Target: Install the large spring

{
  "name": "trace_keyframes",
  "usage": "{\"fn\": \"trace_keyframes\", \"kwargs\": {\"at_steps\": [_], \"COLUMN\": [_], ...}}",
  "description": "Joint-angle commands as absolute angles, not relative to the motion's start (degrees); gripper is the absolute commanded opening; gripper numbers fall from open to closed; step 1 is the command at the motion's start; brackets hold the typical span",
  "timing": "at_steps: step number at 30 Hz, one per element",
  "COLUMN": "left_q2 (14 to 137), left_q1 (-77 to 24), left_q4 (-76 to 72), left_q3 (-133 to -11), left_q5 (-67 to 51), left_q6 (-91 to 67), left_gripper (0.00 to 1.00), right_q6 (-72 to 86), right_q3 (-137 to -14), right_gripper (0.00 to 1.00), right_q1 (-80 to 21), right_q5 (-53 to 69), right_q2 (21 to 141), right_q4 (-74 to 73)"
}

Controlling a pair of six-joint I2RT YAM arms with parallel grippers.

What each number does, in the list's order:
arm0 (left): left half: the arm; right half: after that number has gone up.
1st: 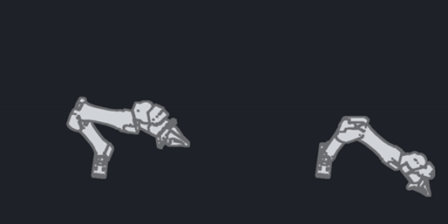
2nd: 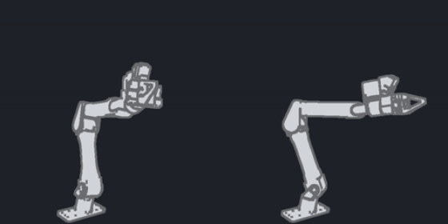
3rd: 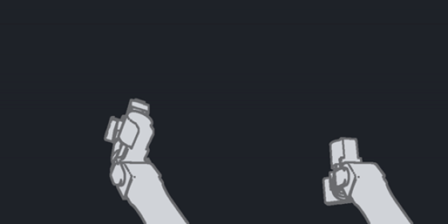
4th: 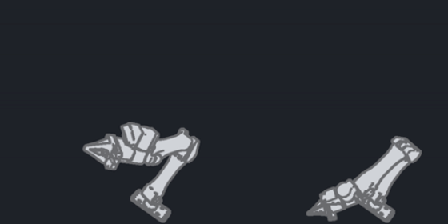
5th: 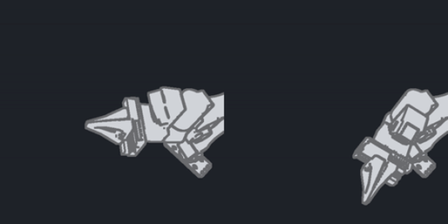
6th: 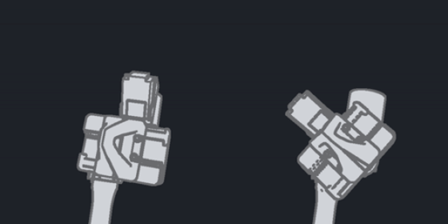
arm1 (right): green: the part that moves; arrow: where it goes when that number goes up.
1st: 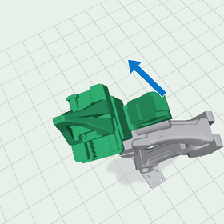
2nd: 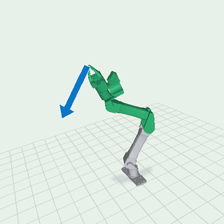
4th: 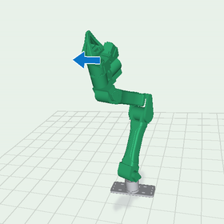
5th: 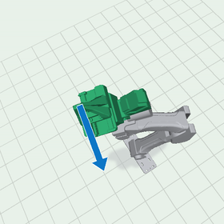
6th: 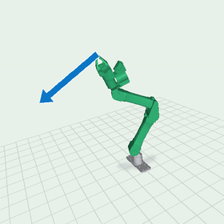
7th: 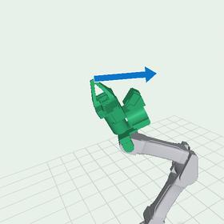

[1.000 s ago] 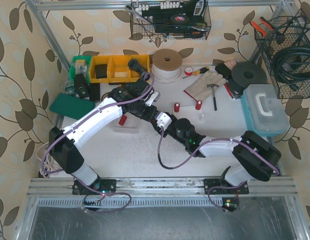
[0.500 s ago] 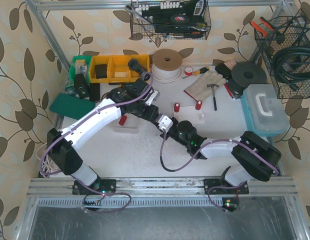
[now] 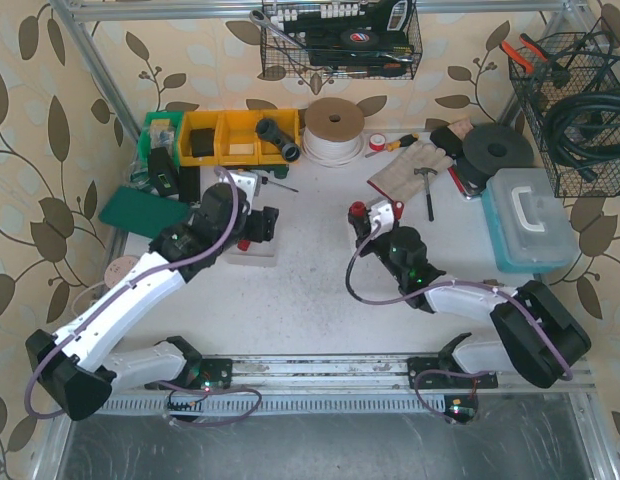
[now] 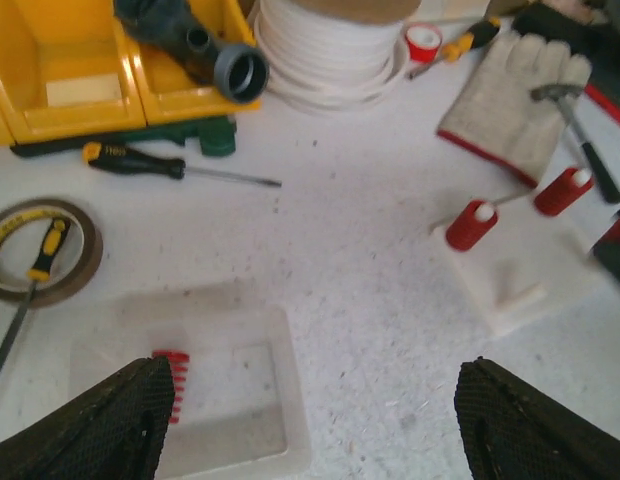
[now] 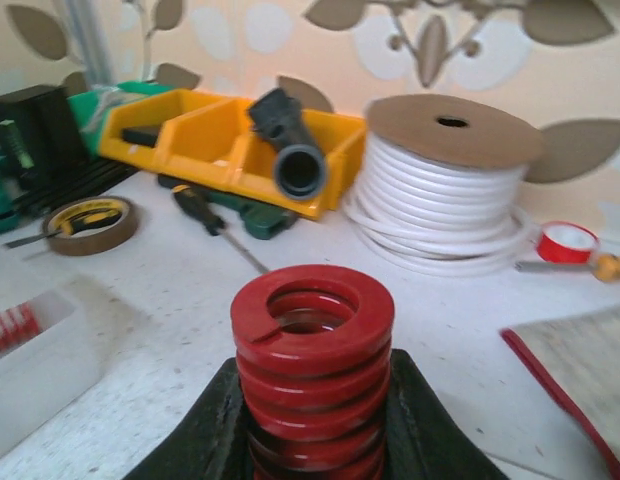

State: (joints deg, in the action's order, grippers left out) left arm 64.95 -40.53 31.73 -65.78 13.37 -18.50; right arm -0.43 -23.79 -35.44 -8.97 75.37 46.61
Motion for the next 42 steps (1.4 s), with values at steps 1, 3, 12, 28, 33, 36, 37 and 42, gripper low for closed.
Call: {"fn": "trace_keyframes", "kwargs": {"at_steps": [1,3,12,28,33,36,37,42], "left_q2": [62.35,61.76,61.14,58.35,58.58,58.62,58.69,58.93], "left_q1": [-40.52,-40.52,-40.52,-40.69,-40.69,-40.69,-40.7,-40.74], "left_q4": [20.81,17.5,7.96,4.87,5.05,5.1,5.1,5.16], "left_q3": [-55.29,-50.57,-39.54,-35.94,-36.05,-36.06,-36.06,-36.19], "left_q5": [14.96,13.63,10.62,8.41,8.34,8.44,8.44,8.53], "left_q6": [-18.23,-17.9,-15.01,-13.57,-13.63,-13.63,-13.63,-13.64], "left_gripper": [0.8,0.8,0.79,0.79,0.79,0.79,0.79,0.79], "right_q6": [7.85,7.29,10.6,5.27,5.21,5.34,5.24,5.09], "right_q3": [-21.55,-21.54,-18.32,-15.49,-16.12,-16.33,-16.35,-15.67], "right_gripper": [0.0,0.0,0.0,0.0,0.0,0.0,0.0,0.0], "right_q1": [-31.37,-30.91,-29.56,-29.44,-29.41,-29.4,-29.39,-29.37], "right_q5": [-7.15,-6.18,-3.42,-2.15,-2.59,-3.16,-3.5,-4.36], "right_q2": [74.04,73.71,80.55,85.54,88.46,90.36,91.1,95.19], "right_q4": [47.51,46.92,59.8,66.73,68.23,69.7,70.15,74.54]}}
